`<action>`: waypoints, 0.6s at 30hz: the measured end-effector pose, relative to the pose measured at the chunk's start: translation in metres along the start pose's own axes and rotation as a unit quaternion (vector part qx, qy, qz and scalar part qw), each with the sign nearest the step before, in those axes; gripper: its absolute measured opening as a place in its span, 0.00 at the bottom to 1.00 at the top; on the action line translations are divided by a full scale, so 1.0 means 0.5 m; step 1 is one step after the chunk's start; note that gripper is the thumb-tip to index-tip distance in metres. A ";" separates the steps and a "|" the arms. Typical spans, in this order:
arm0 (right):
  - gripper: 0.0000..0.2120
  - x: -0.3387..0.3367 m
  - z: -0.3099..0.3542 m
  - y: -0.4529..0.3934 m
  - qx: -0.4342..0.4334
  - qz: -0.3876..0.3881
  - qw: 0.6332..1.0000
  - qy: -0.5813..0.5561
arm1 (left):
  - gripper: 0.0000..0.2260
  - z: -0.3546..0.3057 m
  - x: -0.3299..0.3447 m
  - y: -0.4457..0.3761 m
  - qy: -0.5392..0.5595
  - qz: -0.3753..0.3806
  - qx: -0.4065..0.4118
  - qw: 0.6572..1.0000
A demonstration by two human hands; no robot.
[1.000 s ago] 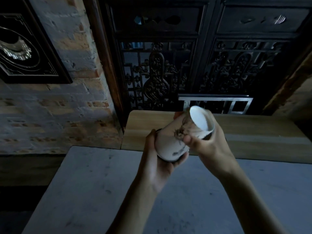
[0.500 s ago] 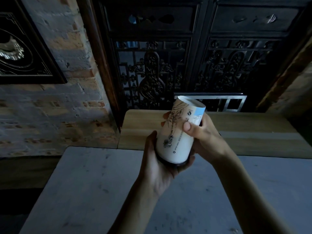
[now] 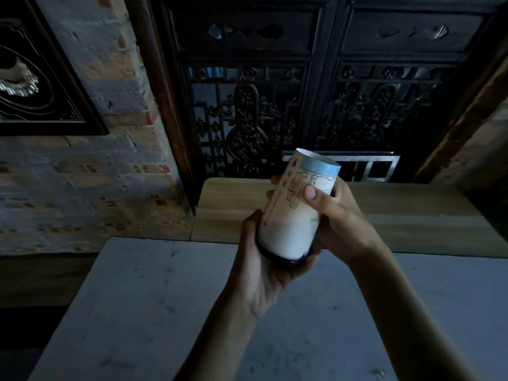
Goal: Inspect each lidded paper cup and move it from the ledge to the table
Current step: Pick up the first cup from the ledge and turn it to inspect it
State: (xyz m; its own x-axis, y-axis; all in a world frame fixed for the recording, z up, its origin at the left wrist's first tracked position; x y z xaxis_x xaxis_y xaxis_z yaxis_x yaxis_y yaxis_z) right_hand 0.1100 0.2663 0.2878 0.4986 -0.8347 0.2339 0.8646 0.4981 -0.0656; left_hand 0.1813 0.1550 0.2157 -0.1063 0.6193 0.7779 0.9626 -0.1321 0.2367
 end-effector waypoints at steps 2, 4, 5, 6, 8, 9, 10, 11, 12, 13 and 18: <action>0.32 -0.003 0.001 0.002 0.008 0.024 1.000 -0.012 | 0.33 0.002 -0.006 -0.001 -0.003 0.007 -0.010 1.000; 0.32 -0.003 -0.001 0.004 0.010 0.018 1.000 -0.018 | 0.33 0.004 -0.008 -0.003 -0.021 0.006 -0.002 1.000; 0.34 -0.003 -0.003 0.004 0.007 0.002 1.000 -0.015 | 0.33 0.005 -0.007 -0.004 -0.034 0.000 0.009 0.999; 0.34 -0.003 -0.005 0.004 0.003 -0.016 1.000 -0.014 | 0.32 0.005 -0.006 -0.005 -0.053 -0.009 0.024 0.998; 0.33 -0.001 -0.009 0.006 -0.010 -0.051 0.999 -0.015 | 0.31 0.005 -0.004 -0.008 -0.091 -0.028 0.061 0.994; 0.32 0.001 -0.011 0.007 -0.015 -0.064 0.998 -0.015 | 0.30 0.005 -0.003 -0.009 -0.099 -0.037 0.078 0.991; 0.32 0.003 -0.012 0.008 -0.017 -0.072 0.997 -0.015 | 0.30 0.005 -0.004 -0.010 -0.101 -0.044 0.094 0.989; 0.32 0.005 -0.014 0.010 -0.016 -0.075 0.997 -0.019 | 0.30 0.005 -0.006 -0.010 -0.100 -0.051 0.106 0.988; 0.32 0.005 -0.015 0.011 -0.015 -0.073 0.997 -0.022 | 0.30 0.005 -0.007 -0.010 -0.099 -0.056 0.109 0.987; 0.34 0.005 -0.016 0.013 -0.013 -0.066 0.997 -0.026 | 0.30 0.004 -0.008 -0.009 -0.096 -0.057 0.104 0.988; 0.32 -0.004 -0.008 0.012 0.008 0.005 1.000 -0.029 | 0.30 0.009 -0.006 -0.005 -0.028 -0.012 0.008 1.000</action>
State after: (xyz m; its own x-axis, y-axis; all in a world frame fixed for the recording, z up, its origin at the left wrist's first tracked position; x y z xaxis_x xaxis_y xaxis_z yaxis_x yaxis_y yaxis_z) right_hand 0.1145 0.2700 0.2830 0.5032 -0.8142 0.2896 0.8579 0.5110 -0.0539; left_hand 0.1803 0.1570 0.2102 -0.1165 0.6640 0.7386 0.9640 -0.1035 0.2451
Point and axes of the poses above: each hand's wrist, its own y-axis away from the middle knuckle, its own x-axis out of the palm, z = x × y, the point moved 3 cm from there along -y, towards the middle knuckle, and after that the axes turned 4 degrees about x, right-handed, at the moved point
